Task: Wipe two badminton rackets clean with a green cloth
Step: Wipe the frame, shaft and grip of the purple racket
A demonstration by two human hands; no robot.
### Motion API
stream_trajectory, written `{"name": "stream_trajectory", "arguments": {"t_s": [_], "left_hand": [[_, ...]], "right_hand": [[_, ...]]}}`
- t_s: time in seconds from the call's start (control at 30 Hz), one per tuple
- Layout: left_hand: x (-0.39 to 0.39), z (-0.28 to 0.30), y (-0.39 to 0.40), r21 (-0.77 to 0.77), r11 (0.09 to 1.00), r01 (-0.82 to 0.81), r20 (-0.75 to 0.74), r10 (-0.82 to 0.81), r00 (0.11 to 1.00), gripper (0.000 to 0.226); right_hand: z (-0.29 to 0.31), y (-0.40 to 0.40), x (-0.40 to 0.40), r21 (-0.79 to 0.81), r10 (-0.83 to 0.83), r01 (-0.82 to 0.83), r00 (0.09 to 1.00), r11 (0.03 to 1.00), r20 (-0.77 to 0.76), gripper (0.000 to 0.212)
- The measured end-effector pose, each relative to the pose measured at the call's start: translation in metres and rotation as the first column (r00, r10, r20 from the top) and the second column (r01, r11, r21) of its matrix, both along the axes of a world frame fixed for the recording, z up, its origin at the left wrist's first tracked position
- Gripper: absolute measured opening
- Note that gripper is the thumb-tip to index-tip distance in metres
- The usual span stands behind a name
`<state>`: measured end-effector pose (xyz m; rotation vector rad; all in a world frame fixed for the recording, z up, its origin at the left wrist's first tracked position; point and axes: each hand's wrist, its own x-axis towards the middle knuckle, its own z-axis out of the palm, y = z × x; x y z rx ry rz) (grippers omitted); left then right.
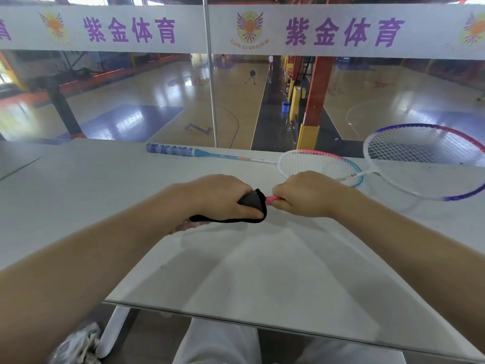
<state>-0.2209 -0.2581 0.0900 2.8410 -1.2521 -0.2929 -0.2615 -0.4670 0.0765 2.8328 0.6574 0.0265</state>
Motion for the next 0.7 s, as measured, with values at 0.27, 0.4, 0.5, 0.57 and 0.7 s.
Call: {"name": "stream_trajectory", "arguments": {"t_s": [0.27,0.4,0.5,0.57,0.7], "left_hand": [[-0.013,-0.002,0.000,-0.113,0.994,-0.010,-0.213,-0.014,0.977,0.040],[-0.023,-0.005,0.005,-0.152,0.985,-0.078,-0.224,0.042,0.974,0.041],[-0.029,-0.011,0.008,-0.190,0.966,-0.173,-0.276,0.116,0.954,0.043],[-0.031,-0.014,0.010,-0.203,0.956,-0.211,-0.270,0.152,0.951,0.044],[-0.037,-0.021,0.009,-0.207,0.940,-0.272,-0.217,0.227,0.949,0.050]], "right_hand": [[-0.005,0.005,-0.002,-0.003,0.077,-0.077,0.991,0.997,0.105,0.036],[-0.013,0.006,-0.006,0.053,0.114,-0.127,0.975,0.991,0.190,0.035],[-0.016,0.008,-0.007,0.154,0.130,-0.166,0.968,0.974,0.217,0.031],[-0.020,0.008,-0.009,0.223,0.138,-0.195,0.960,0.955,0.245,0.027],[-0.040,-0.002,-0.019,0.465,-0.033,-0.122,0.949,0.877,0.312,0.018]]}}
